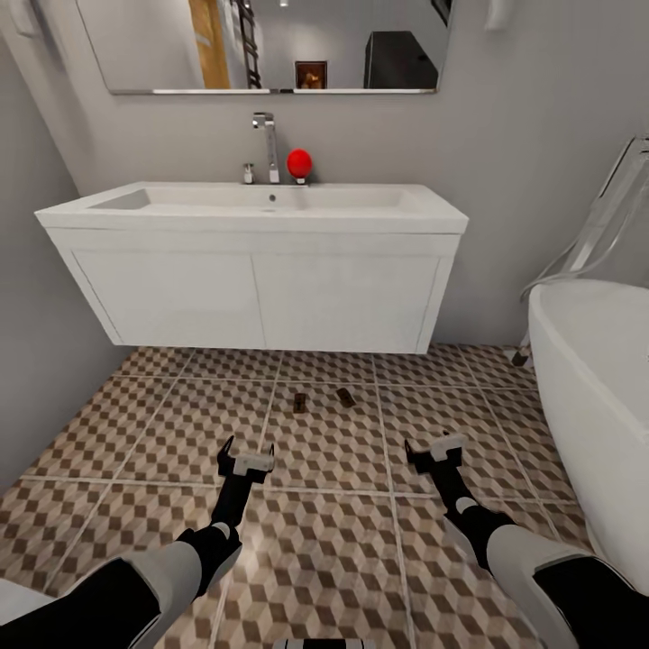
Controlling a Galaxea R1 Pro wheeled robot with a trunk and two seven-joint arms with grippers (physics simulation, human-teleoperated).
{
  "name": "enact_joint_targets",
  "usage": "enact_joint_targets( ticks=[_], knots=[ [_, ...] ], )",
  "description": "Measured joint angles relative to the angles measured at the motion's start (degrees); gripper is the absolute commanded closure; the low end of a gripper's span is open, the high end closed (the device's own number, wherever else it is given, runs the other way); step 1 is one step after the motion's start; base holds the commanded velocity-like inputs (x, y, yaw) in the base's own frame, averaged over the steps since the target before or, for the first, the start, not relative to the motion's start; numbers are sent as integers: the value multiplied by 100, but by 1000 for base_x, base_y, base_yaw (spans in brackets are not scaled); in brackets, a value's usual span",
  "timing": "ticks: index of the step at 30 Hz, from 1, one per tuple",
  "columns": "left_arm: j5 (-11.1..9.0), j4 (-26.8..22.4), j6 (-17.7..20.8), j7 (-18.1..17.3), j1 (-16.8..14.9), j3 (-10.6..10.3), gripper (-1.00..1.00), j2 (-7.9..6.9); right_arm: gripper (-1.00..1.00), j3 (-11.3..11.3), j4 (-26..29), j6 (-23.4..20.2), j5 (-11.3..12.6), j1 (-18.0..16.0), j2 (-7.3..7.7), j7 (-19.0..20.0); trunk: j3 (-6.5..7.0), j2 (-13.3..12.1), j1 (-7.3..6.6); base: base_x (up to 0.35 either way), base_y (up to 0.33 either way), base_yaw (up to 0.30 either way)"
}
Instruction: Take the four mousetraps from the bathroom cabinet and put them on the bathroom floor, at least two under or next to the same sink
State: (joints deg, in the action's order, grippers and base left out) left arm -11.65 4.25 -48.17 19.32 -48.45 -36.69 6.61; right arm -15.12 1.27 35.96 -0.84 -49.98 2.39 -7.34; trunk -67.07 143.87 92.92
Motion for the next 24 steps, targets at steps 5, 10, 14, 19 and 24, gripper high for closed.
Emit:
enact_joint_targets(
  ticks=[5, 10, 14, 19, 24],
  knots=[
    [0, 0, 3, 0, -1, 0, -100, 0, -100, -4, 0, 1, 2, 0, -7, -4, 111, -7, -13, 0, 0, 0],
    [0, 0, 3, 0, 0, 0, -100, 0, -100, -1, 1, 0, 0, 0, -10, -1, 222, -13, -26, 0, 0, 0],
    [0, 0, 3, 0, 0, 0, -100, 4, -100, 0, -1, -3, 0, 0, -11, -6, 310, -19, -36, 0, 0, 0],
    [0, 0, 3, 0, 1, 0, -100, 4, -100, 1, 0, -6, 0, 0, -15, -8, 421, -26, -49, 0, 0, 0],
    [0, 0, 3, 0, 1, 0, -100, 6, -100, 2, -1, -7, -2, 0, -13, -8, 532, -32, -62, 0, 0, 0]
  ],
)
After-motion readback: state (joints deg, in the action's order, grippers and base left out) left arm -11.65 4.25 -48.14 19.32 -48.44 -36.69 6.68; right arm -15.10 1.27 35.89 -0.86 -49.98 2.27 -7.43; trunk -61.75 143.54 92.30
